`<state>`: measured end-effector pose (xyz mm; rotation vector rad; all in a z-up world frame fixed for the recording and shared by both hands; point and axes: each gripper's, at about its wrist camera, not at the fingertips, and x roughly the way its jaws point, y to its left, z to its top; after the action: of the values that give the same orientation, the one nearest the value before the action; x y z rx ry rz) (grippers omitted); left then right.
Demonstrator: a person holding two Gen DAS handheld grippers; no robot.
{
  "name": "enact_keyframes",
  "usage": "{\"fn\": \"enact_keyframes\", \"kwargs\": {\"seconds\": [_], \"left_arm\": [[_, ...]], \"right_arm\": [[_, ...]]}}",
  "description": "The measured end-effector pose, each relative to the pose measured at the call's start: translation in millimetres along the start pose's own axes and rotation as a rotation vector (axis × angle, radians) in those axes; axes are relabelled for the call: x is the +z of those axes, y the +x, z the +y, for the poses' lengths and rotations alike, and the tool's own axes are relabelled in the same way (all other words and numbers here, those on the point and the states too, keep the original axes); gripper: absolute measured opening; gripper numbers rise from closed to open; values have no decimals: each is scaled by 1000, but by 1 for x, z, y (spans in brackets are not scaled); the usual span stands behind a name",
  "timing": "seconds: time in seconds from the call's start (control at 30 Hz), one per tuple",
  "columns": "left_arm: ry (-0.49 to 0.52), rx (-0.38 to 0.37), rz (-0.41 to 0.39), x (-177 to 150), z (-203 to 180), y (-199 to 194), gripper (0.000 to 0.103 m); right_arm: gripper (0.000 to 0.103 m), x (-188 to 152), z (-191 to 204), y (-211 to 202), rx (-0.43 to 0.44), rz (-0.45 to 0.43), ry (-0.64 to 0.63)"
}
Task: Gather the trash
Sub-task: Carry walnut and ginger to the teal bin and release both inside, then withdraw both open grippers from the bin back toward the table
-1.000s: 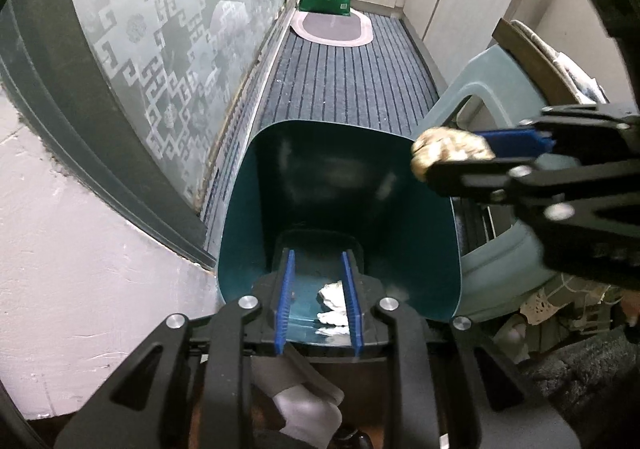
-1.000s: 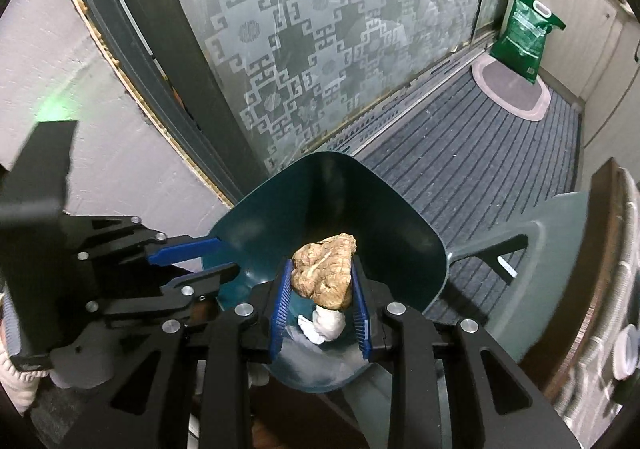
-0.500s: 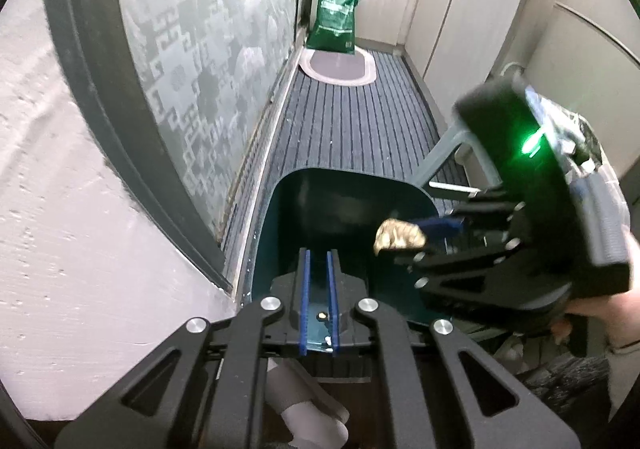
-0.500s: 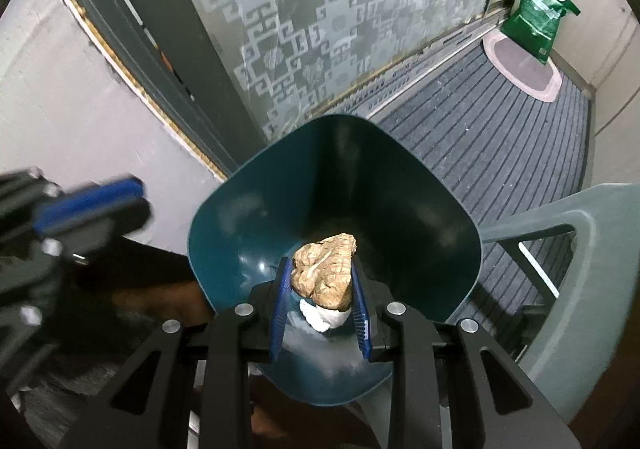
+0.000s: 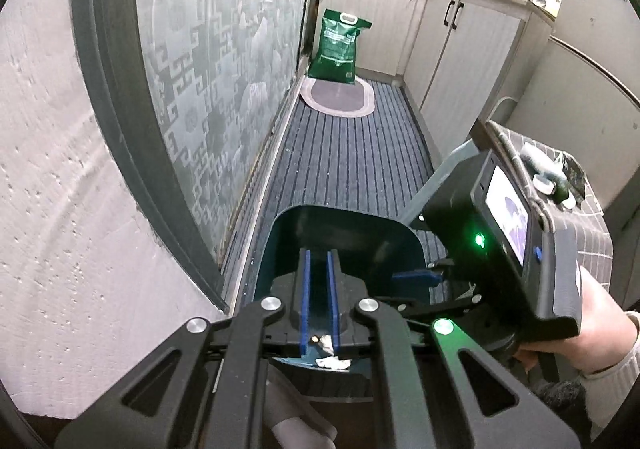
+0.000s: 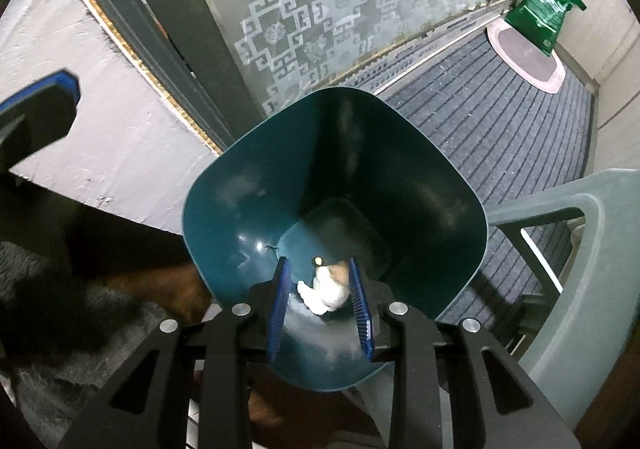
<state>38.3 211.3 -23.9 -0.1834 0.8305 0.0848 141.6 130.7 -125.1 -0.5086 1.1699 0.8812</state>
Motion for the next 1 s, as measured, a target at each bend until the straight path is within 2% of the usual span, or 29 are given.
{"fn": "enact_keyframes", "kwargs": {"seconds": [0.17,0.37,0.53,0.73,1.0], "left_arm": [[-4,-10,-38,6,-7,-9,9],[-7,-32,-97,17,-19,-23,9],[5,-54,-142,28,-37,-32,9],[27,-85,-188,38,-58,-40,9],[69,-131,-180,44,-95,-26,12]], "right_arm": [[24,-1,3,-22,45,-69,-6],[17,-5,0,-53,49,-164,-5],[16,-13,-9,-80,54,-241,11],[14,-30,-23,-116,27,-336,22],[14,-59,-56,-152,-35,-414,76]]}}
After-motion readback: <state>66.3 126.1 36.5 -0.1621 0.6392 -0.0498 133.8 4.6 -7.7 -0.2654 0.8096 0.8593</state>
